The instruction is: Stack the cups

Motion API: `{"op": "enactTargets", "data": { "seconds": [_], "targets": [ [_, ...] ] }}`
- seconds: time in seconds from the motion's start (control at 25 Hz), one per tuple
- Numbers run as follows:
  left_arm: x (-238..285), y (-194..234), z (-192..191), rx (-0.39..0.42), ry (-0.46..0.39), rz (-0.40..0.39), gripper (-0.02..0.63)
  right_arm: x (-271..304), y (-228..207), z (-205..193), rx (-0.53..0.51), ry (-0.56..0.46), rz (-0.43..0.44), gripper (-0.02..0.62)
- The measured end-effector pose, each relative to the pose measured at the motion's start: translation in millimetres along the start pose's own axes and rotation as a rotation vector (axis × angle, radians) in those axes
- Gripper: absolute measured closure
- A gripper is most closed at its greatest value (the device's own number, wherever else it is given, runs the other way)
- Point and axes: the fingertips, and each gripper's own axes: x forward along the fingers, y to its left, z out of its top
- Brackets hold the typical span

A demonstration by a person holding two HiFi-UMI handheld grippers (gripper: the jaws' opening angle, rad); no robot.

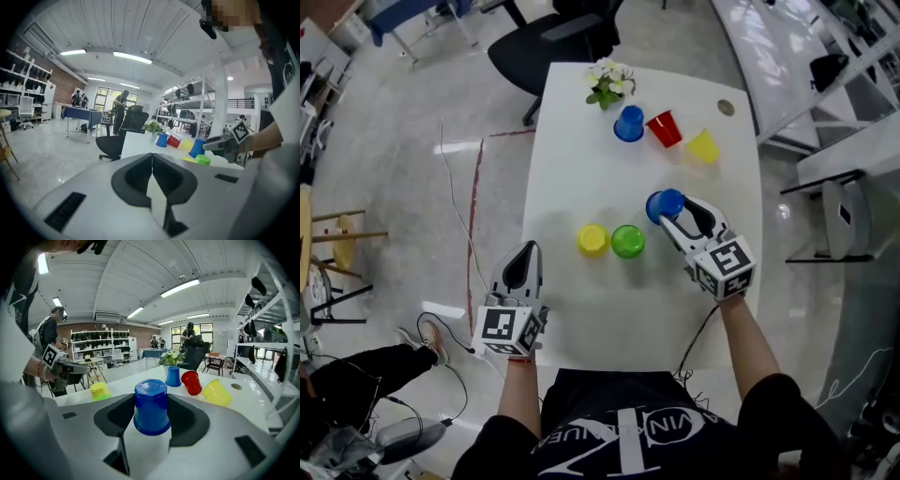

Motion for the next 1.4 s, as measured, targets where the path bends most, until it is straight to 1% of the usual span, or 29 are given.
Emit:
{"op": "enactTargets", "data": {
  "seconds": [0.2, 0.48, 0.72, 0.92, 1.4],
  "targets": [
    [-1, -4, 3, 0.001, 0.004, -0.005, 0.601, -26, 15, -33, 0.046, 0.036, -0.025, 0.37],
    [-1, -11, 7, 0.017, 0.002, -0.024, 0.601, -31, 33, -50, 0.039, 0.044, -0.031, 0.37],
    [-1, -12, 8, 0.021, 0.003, -0.029, 0.601, -29, 43, -58, 0.008, 0.063, -0.015, 0.368],
    [-2, -12, 8, 0.019, 0.003, -0.024, 0.601, -31, 48, -60, 0.015, 0.06, -0.001, 0.368],
    [-3, -13, 7, 0.011, 0.002, -0.015, 0.601, -25, 59, -63, 0.002, 0.066, 0.07, 0.362]
  ]
}}
